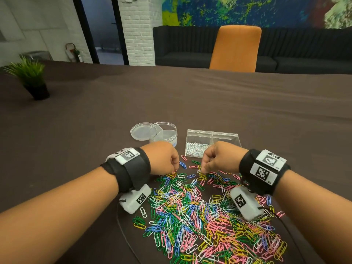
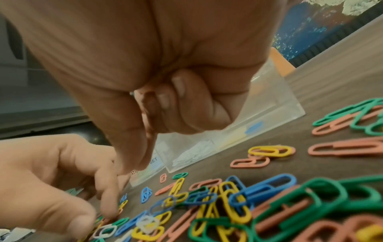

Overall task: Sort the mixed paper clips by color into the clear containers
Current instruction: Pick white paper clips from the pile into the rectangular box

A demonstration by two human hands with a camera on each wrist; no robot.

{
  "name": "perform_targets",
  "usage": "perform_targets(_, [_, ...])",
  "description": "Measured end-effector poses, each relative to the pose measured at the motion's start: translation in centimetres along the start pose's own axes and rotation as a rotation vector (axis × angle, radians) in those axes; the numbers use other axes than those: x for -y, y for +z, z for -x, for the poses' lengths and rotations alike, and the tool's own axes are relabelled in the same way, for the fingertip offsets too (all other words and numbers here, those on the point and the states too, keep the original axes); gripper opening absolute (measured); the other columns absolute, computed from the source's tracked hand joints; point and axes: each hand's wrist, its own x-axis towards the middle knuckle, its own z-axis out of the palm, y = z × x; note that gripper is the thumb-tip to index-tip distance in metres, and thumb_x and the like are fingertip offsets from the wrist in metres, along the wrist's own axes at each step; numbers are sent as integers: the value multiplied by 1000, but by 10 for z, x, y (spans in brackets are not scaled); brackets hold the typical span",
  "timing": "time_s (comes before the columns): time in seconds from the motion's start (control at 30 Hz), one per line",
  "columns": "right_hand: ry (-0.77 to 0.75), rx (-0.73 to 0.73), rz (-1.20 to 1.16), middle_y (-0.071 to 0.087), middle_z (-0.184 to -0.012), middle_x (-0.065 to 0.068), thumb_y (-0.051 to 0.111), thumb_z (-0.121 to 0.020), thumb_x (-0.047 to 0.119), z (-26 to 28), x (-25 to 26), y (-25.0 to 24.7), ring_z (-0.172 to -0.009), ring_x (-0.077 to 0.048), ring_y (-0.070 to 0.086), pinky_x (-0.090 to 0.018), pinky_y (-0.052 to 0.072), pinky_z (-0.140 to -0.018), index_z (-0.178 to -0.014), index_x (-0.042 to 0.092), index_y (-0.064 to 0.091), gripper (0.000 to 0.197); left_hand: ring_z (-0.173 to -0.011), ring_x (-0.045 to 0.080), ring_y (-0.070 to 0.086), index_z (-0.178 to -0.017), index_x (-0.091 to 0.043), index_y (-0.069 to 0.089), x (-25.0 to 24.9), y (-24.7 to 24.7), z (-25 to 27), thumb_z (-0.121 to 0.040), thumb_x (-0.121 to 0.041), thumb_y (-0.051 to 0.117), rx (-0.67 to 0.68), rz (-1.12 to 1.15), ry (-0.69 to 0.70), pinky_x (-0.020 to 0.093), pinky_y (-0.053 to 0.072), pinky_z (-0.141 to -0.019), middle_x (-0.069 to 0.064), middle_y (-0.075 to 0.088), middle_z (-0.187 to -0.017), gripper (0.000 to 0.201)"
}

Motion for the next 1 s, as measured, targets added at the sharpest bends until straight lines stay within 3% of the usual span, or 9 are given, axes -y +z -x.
perform_targets(0.13, [6, -26, 48, 72, -71, 9, 78, -80, 25, 0, -1, -3, -71, -10, 67, -27, 55, -71, -77, 23, 75, 4, -72, 8, 61, -84, -23, 75, -10, 8, -6, -82, -38, 74, 12, -73, 23, 22, 45, -62, -11, 68, -76, 16])
perform_targets(0.23, [1, -78, 141, 63, -62, 11, 73, -81, 17, -1, 1, -2, -58, -6, 58, -22, 47, -59, -83, 24, 75, 8, -71, 10, 59, -82, -21, 73, -15, 10, -6, -85, -32, 70, -5, -145, 46, 24, 49, -68, -12, 62, -71, 12])
perform_targets(0.33, [1, -48, 250, 59, -65, 14, 70, -83, 17, -5, 9, 3, -61, -5, 56, -23, 50, -64, -85, 29, 73, 12, -71, 15, 56, -77, -20, 68, -14, 10, -7, -85, -23, 61, -51, -171, 85, 22, 43, -63, -8, 61, -73, 11])
perform_targets(0.43, [-31, 35, 349, 59, -67, 14, 71, -83, 22, -7, 17, 11, -66, -6, 58, -21, 47, -61, -89, 27, 74, 8, -66, 10, 55, -72, -20, 67, -7, 7, -7, -83, -25, 66, -71, -46, 62, 18, 38, -56, -9, 61, -69, 13])
perform_targets(0.57, [-76, 86, 381, 54, -64, 15, 75, -82, 23, -8, 18, 18, -57, 2, 47, -18, 35, -51, -92, 26, 76, 11, -59, 1, 56, -67, -18, 72, 7, -4, -3, -74, -26, 82, -99, 334, -30, 20, 45, -59, -2, 73, -76, 14])
perform_targets(0.67, [-83, 69, 286, 61, -59, 15, 75, -80, 19, -6, 15, 15, -56, 3, 53, -19, 44, -55, -82, 23, 76, 6, -64, 16, 56, -63, -17, 68, 15, -8, 3, -62, -31, 81, -68, 583, -61, 31, 44, -63, 17, 72, -87, 19])
perform_targets(0.77, [-66, 30, 63, 69, -67, 12, 74, -81, 17, -3, 12, 6, -58, 2, 57, -23, 52, -66, -78, 21, 74, 4, -58, 17, 55, -67, -11, 59, 18, -1, 9, -60, -21, 76, -92, 791, -83, 24, 45, -49, 32, 65, -88, 21])
perform_targets(0.93, [59, 76, -514, 62, -74, -11, 48, -90, -3, 0, 15, 4, -51, -16, 49, -24, 41, -48, -85, 12, 55, 18, -58, 14, 57, -101, -6, 63, 25, 6, 11, -85, 10, 64, 113, 990, -109, 20, 47, -46, 11, 61, -75, 23])
perform_targets(1.0, [69, 100, -512, 62, -70, -8, 38, -91, -7, 0, 18, 9, -48, -15, 48, -23, 39, -44, -94, 12, 52, 23, -57, 13, 53, -93, -7, 66, 22, 6, 12, -87, 12, 49, 165, 939, -152, 21, 47, -47, 6, 57, -70, 27])
